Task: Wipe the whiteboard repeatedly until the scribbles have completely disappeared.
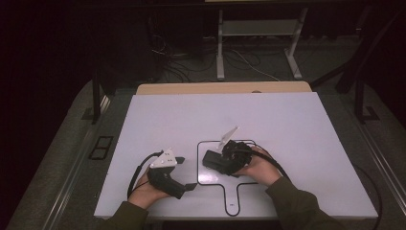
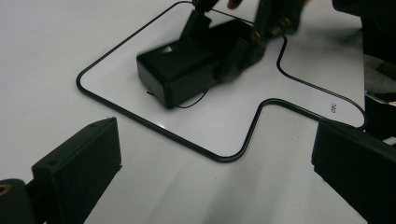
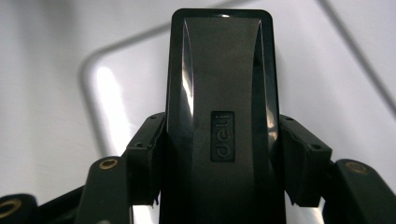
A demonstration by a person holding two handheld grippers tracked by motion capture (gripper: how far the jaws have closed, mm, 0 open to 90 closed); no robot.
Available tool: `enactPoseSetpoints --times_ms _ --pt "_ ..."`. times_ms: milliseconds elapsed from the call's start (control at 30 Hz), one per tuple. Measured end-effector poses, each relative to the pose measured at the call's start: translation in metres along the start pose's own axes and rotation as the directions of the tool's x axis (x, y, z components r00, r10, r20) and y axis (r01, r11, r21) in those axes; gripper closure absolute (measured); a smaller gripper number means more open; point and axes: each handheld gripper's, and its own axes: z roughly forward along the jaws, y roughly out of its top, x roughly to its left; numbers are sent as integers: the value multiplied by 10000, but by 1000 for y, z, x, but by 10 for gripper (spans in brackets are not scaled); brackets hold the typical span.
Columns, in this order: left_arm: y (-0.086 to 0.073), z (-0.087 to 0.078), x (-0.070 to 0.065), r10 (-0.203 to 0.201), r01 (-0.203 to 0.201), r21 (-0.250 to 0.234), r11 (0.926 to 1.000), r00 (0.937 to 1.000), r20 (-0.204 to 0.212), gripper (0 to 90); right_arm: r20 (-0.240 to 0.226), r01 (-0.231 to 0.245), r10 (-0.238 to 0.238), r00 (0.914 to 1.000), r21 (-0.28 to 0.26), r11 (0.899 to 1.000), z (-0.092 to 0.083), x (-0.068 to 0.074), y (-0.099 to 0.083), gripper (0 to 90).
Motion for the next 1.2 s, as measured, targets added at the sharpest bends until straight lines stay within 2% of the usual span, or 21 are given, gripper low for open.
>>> enactPoseSetpoints --times_ms 133,200,367,433,467,500,533,567,633,667,733,867,1000,1067,1200 --pt "0 0 0 -4 4 6 10000 10000 -8 4 -313 591 -588 9978 67 9982 6 18 11 387" --pt "0 -1 0 -6 6 -13 10000 10000 -11 4 -398 467 -462 9981 102 9989 6 17 12 387" --pt "0 0 0 -88 88 -78 9999 10000 -22 4 102 -95 94 9999 81 9999 4 -5 9 387" --pt "0 0 0 -84 83 -91 9999 10000 -29 4 425 -468 464 9980 104 9988 2 -18 6 387" --pt "0 0 0 -99 99 -95 9999 9999 -31 4 493 -530 524 9974 106 9985 1 -22 5 387" --pt "-1 0 0 -104 104 -103 9999 9999 -30 4 554 -804 798 9953 83 9967 0 -28 3 387" --pt "-1 0 0 -116 116 -105 9999 9999 -29 4 706 -833 825 9941 95 9965 -1 -33 2 387" --pt "-1 0 0 -111 111 -99 9999 9999 -34 4 677 -1044 1038 9923 49 9945 -1 -35 1 387" --pt "-1 0 1 -115 115 -100 9999 9999 -34 5 743 -1076 1072 9915 5 9942 -1 -39 0 387" --pt "-1 0 1 -111 110 -100 9999 9999 -29 4 792 -1002 996 9919 32 9950 -1 -38 1 387" --pt "-1 0 1 -112 112 -102 9999 9999 -35 4 597 -810 805 9950 53 9967 1 -32 4 387" --pt "-1 0 0 -108 108 -82 9999 9999 -25 4 161 -58 57 9999 66 10000 8 -7 15 387" --pt "-1 1 -1 -162 161 -131 9998 9999 -21 4 -229 704 -702 9973 109 9975 14 14 25 387" --pt "0 0 0 -141 141 -130 9998 9999 -24 4 -311 690 -685 9972 145 9975 15 17 27 387" --pt "0 0 0 -143 142 -144 9998 9999 -34 4 -86 77 -76 9999 26 10000 14 -2 24 387"
